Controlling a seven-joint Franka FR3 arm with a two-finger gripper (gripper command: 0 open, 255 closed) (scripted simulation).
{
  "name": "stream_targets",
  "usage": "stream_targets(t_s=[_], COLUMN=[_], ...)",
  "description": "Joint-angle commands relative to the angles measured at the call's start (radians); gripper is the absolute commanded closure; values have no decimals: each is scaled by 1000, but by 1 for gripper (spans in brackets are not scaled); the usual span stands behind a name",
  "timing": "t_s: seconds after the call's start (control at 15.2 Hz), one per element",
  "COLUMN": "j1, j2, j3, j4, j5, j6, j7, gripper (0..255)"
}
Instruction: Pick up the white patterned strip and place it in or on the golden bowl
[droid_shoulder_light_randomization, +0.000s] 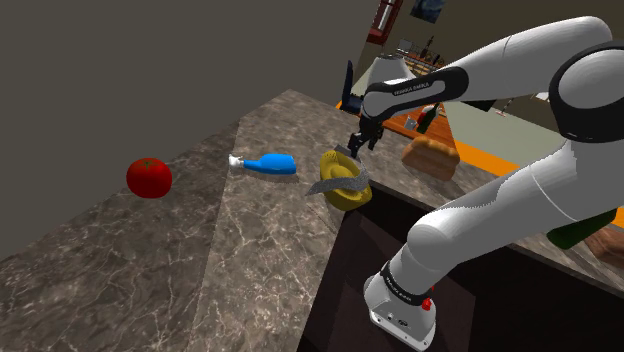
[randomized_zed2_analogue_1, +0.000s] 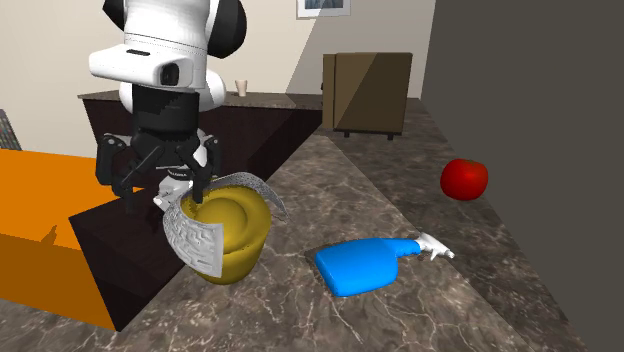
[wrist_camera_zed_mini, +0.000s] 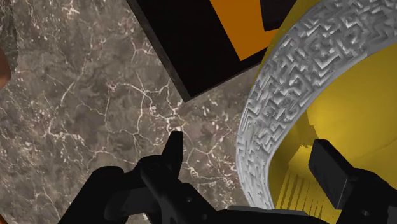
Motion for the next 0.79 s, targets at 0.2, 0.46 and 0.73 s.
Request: stream_targets(t_s=[0.2,0.46,0.73], j1=[13,16,16], j2=[-54,-66,-66], j3=[23,29,29], j4=[56,73,73], j5=[21,26,26], j6=[-113,-142,-142], j7=[-6,-7,-7], gripper=[0,0,0])
